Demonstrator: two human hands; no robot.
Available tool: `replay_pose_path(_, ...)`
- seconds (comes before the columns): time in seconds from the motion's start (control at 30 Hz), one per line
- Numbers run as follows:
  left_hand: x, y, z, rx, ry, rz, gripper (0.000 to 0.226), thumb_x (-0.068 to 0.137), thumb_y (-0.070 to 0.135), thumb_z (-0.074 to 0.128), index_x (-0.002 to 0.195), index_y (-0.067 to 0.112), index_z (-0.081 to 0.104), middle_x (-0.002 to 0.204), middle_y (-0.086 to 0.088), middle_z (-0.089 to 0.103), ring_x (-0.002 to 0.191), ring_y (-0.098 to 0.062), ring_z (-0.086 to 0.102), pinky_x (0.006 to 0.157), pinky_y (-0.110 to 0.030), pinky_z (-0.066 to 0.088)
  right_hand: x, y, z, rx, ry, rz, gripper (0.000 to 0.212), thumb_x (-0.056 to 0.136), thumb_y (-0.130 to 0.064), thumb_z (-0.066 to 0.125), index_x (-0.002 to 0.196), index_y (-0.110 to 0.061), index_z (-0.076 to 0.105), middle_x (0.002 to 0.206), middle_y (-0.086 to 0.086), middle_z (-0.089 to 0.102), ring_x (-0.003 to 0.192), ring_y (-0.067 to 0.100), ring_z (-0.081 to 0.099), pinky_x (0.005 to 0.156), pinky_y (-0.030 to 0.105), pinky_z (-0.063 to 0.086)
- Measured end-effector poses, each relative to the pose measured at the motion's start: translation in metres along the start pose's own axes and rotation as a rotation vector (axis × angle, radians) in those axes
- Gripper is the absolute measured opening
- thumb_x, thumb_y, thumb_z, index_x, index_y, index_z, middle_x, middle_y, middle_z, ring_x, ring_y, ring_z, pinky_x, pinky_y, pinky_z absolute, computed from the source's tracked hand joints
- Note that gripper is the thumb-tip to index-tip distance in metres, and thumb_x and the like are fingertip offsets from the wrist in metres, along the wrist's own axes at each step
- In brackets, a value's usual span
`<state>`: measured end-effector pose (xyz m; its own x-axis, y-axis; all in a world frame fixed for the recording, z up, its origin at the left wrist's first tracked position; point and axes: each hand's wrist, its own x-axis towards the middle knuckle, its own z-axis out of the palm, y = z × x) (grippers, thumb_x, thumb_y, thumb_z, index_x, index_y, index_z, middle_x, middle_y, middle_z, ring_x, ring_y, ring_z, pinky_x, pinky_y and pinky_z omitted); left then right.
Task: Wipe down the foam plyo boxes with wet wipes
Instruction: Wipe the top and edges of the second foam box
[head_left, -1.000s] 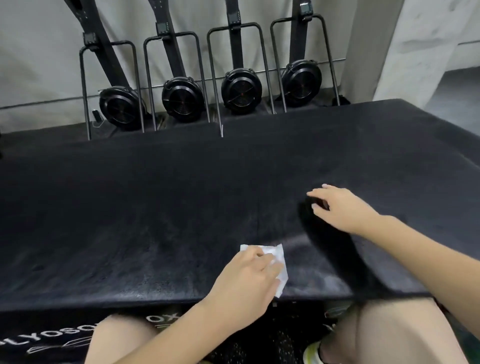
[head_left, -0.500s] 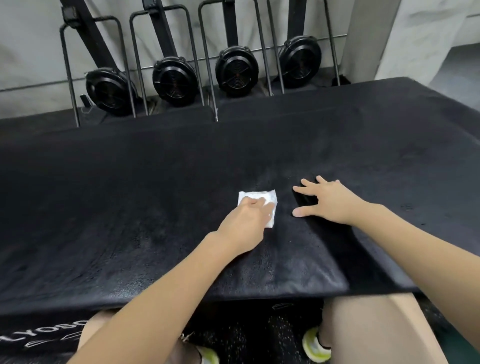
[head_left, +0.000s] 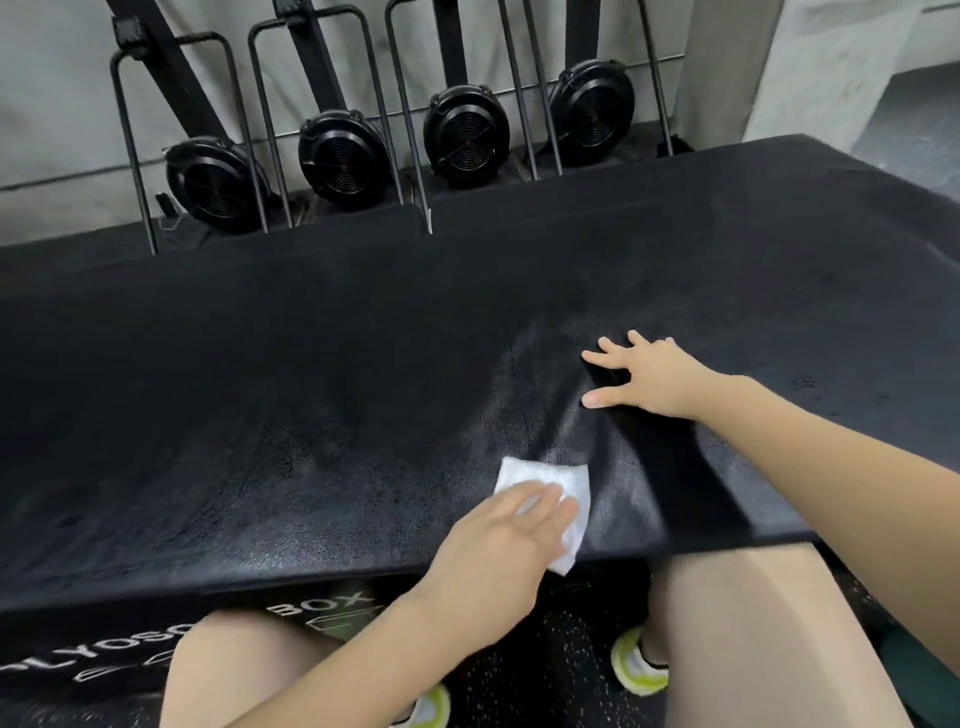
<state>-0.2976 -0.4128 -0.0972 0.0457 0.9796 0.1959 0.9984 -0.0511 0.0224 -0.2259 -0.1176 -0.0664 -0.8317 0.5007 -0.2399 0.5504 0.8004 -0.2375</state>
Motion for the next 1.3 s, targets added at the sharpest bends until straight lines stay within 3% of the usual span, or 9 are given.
replay_pose_path(0.1,0.025,0.012,0.008,-0.057,0.053,-0.133,0.039,0.096,0.026,0.039,0.129,0.021,0.059,0.127,0.007,0.062,0.119,-0.014,0.055,0.097,-0.024,0.048,-0.003,-0.003,-0.002,-0.005,-0.008,0.011,0.082,0.085,-0.076,0.048,0.155,-0.044,0.021,0.166,-0.01,0.013,0.154,0.028,0.003,0.122,0.053,0.006)
replay_pose_path(0.3,-0.02,0.004,0.008,-0.033,0.069,-0.038,0.035,0.081,0.014,0.063,0.113,0.028,0.064,0.117,0.015,0.063,0.112,-0.006,0.056,0.089,-0.018,0.048,-0.006,-0.006,0.002,0.003,-0.002,0.032,0.08,0.088,-0.073,0.047,0.156,-0.04,0.02,0.166,-0.009,0.011,0.154,0.028,0.001,0.122,0.055,0.004)
replay_pose_path(0.5,-0.078,-0.039,0.01,0.057,0.201,-0.075,0.032,0.085,0.017,0.08,0.117,0.021,0.075,0.125,0.011,0.07,0.12,-0.013,0.063,0.097,-0.029,0.054,-0.003,-0.005,0.005,0.017,0.017,0.021,0.08,0.087,-0.073,0.048,0.156,-0.04,0.022,0.166,-0.008,0.012,0.154,0.029,0.002,0.121,0.058,0.005)
replay_pose_path(0.63,-0.063,-0.025,0.015,0.077,0.294,-0.051,0.027,0.084,0.011,0.076,0.11,0.017,0.076,0.119,0.008,0.072,0.114,-0.016,0.063,0.103,-0.022,0.042,-0.003,-0.004,0.008,0.039,0.018,0.03,0.08,0.087,-0.073,0.048,0.156,-0.041,0.022,0.166,-0.008,0.012,0.154,0.029,0.001,0.121,0.059,0.003)
replay_pose_path(0.8,-0.014,0.02,0.023,-0.016,0.304,-0.026,0.04,0.064,0.004,0.088,0.099,0.017,0.076,0.106,0.006,0.073,0.108,-0.013,0.053,0.091,-0.023,0.046,-0.007,-0.005,0.008,0.071,0.016,0.044,0.078,0.088,-0.072,0.049,0.155,-0.042,0.023,0.166,-0.01,0.011,0.154,0.026,0.0,0.122,0.057,0.0)
replay_pose_path(0.93,-0.021,0.011,0.021,0.028,0.321,0.059,0.032,0.083,0.009,0.068,0.114,0.016,0.075,0.118,0.003,0.072,0.119,-0.015,0.055,0.102,-0.024,0.04,-0.009,-0.006,0.008,0.074,0.019,0.045,0.078,0.088,-0.071,0.05,0.155,-0.041,0.024,0.166,-0.01,0.012,0.154,0.025,0.001,0.122,0.056,0.0)
replay_pose_path(1.13,-0.087,-0.047,0.007,0.146,0.265,-0.032,0.033,0.095,0.026,0.07,0.125,0.014,0.071,0.129,-0.001,0.068,0.127,-0.019,0.06,0.103,-0.034,0.049,-0.005,-0.003,0.011,0.064,0.022,0.036,0.079,0.087,-0.073,0.047,0.155,-0.041,0.024,0.166,-0.009,0.012,0.154,0.027,0.002,0.121,0.057,0.002)
replay_pose_path(1.23,-0.08,-0.044,0.011,0.196,0.218,-0.044,0.035,0.101,0.029,0.059,0.129,0.011,0.069,0.132,-0.007,0.067,0.129,-0.025,0.059,0.106,-0.038,0.049,-0.005,-0.004,0.008,0.007,0.021,0.03,0.079,0.087,-0.074,0.047,0.156,-0.04,0.024,0.166,-0.008,0.014,0.154,0.029,0.006,0.121,0.056,0.007)
replay_pose_path(1.3,-0.055,-0.028,0.02,0.183,0.165,-0.032,0.042,0.095,0.033,0.069,0.131,0.012,0.068,0.132,-0.007,0.067,0.13,-0.024,0.058,0.108,-0.037,0.047,-0.004,-0.006,0.003,-0.014,0.006,0.03,0.079,0.088,-0.073,0.047,0.156,-0.04,0.024,0.166,-0.008,0.015,0.153,0.031,0.008,0.121,0.054,0.012)
